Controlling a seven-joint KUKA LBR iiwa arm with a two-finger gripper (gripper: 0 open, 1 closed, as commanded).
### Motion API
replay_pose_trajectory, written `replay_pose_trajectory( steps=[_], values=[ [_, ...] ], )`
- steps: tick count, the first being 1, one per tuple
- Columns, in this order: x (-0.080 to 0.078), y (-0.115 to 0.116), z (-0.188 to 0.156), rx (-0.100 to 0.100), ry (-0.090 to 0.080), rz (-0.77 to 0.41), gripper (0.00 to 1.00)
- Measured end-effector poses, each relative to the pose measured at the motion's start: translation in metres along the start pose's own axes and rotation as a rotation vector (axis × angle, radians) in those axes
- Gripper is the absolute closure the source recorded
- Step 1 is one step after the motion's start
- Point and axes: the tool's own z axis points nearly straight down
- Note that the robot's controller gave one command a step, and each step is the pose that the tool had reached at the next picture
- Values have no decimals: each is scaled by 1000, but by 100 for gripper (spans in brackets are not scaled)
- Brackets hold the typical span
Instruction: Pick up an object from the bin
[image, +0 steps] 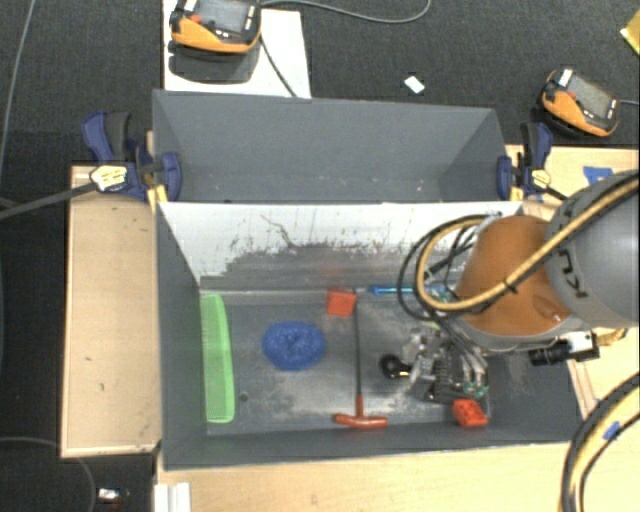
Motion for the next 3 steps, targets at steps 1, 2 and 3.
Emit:
replay_pose_trajectory(
  steps=[1, 2, 3],
  values=[
    [0, 0, -15, -1, -1, -1, 100],
    [-1, 0, -23, -1, -4, -1, 100],
    [0, 0, -62, 0, 3, -3, 100]
  ],
)
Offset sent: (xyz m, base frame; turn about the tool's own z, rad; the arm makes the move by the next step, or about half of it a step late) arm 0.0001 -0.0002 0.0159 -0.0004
